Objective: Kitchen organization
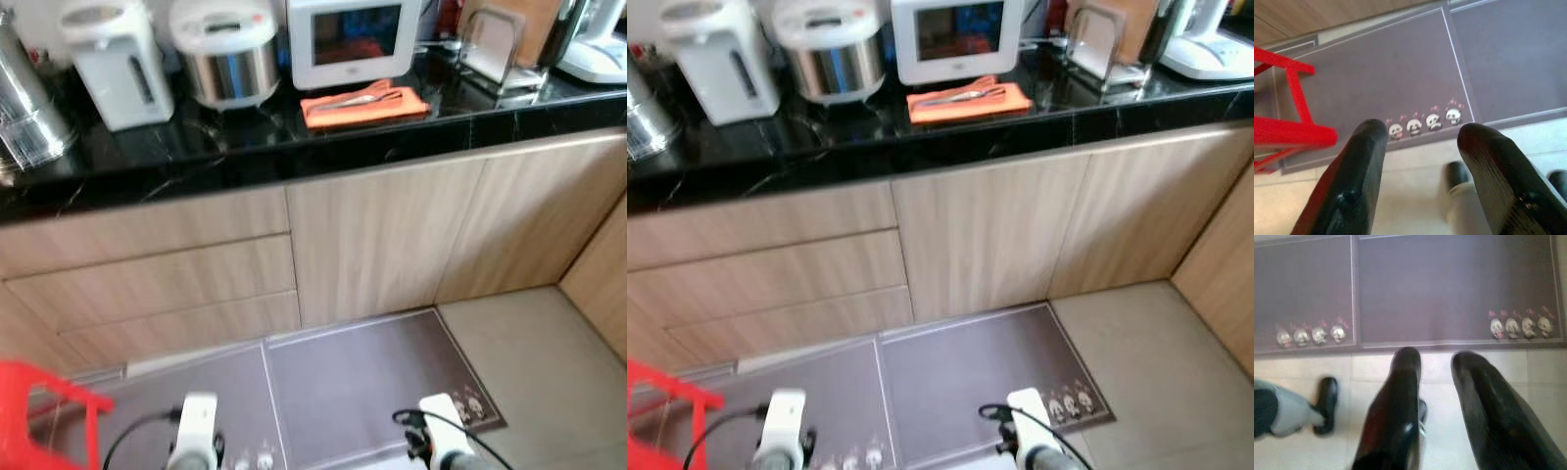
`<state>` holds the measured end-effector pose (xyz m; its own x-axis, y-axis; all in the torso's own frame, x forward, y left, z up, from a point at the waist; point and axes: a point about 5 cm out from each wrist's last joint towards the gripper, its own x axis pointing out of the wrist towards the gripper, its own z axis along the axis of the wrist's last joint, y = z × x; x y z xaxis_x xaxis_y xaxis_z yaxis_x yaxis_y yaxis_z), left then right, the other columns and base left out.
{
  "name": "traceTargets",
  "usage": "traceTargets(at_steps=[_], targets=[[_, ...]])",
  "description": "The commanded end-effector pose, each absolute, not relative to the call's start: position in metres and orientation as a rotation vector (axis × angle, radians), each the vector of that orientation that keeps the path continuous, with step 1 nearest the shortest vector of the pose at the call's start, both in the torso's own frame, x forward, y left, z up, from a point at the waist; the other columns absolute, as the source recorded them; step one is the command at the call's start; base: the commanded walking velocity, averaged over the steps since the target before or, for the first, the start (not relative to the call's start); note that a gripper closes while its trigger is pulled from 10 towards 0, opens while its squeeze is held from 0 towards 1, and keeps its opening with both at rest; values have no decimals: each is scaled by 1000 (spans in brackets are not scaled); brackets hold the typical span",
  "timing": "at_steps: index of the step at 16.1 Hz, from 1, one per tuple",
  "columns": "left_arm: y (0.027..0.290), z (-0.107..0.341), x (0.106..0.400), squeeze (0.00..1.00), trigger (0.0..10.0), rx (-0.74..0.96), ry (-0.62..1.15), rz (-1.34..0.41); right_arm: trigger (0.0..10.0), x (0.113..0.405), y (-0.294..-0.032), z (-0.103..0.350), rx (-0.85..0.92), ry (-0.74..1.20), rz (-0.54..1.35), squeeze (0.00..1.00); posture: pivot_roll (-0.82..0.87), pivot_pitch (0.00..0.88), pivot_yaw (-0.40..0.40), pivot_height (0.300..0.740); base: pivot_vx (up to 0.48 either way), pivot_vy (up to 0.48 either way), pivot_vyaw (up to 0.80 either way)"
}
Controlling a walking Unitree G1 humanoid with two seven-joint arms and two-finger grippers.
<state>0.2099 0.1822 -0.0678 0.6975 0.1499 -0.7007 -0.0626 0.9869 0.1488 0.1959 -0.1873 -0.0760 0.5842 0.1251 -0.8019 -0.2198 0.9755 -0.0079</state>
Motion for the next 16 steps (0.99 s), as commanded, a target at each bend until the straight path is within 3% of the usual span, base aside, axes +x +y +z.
traceTargets(at_steps=[1,16], targets=[[189,-72,202,0,10000,129,821,138,10000,201,-180,-74,-105,907,219,0,-161,0,40,740,0,0,0],[193,-70,205,0,10000,136,818,147,10000,199,-179,-76,-48,907,175,0,-157,0,51,740,0,0,0]])
